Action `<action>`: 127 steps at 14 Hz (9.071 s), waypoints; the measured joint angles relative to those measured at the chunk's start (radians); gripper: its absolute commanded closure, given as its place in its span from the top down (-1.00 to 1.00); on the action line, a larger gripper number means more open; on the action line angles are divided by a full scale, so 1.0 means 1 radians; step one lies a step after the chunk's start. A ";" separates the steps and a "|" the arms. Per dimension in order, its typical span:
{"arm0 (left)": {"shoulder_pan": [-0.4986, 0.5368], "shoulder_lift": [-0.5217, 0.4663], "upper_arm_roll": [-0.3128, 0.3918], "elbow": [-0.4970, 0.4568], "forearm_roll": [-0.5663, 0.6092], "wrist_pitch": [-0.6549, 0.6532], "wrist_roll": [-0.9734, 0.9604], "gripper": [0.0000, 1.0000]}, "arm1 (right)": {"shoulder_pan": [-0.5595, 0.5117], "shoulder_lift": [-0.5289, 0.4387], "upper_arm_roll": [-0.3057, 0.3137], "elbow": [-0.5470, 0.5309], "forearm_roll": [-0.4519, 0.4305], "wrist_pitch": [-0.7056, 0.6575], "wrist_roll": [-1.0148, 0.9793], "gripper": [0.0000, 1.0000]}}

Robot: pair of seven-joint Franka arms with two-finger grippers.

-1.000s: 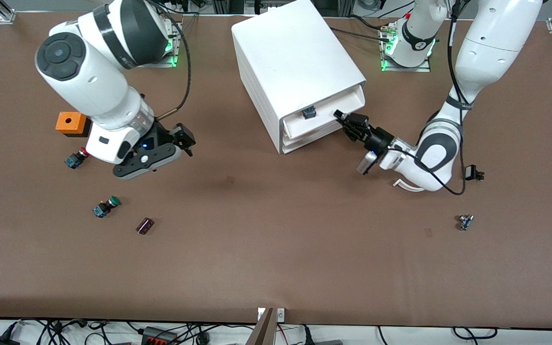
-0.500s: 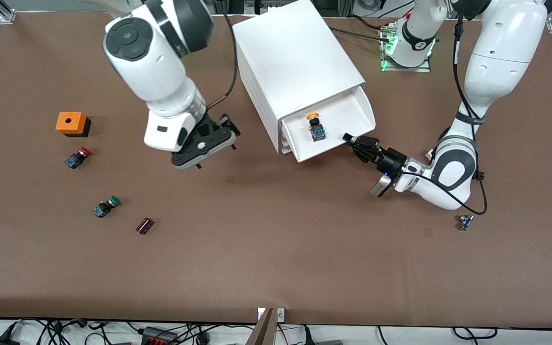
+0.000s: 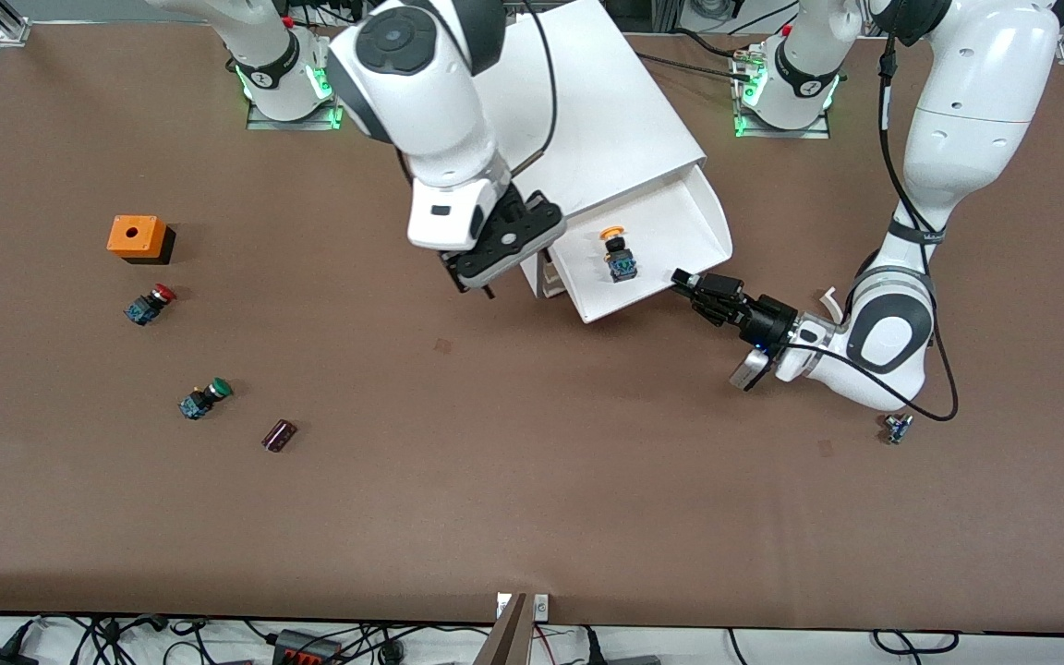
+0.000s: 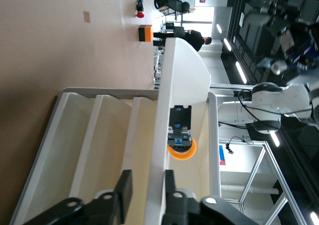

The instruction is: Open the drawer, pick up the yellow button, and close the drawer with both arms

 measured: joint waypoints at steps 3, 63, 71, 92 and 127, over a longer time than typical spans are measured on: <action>0.027 -0.007 0.003 0.039 0.000 -0.003 -0.103 1.00 | 0.029 0.040 -0.001 0.051 0.000 0.004 0.054 0.46; -0.314 -0.318 -0.037 0.029 1.096 0.532 -1.621 1.00 | -0.317 0.169 -0.033 0.158 -0.061 -0.475 0.099 -1.00; -0.313 -0.416 -0.105 -0.138 1.097 0.599 -1.666 1.00 | -0.424 0.170 -0.033 -0.139 -0.061 -0.198 -0.232 -1.00; -0.306 -0.455 -0.346 -0.230 1.086 0.604 -1.894 1.00 | -0.487 0.127 -0.016 -0.116 0.004 -0.193 -0.312 1.00; 0.024 -0.744 0.012 -0.003 1.134 0.314 -0.751 1.00 | -0.794 -0.304 -0.014 -0.006 -0.095 -0.566 -0.194 1.00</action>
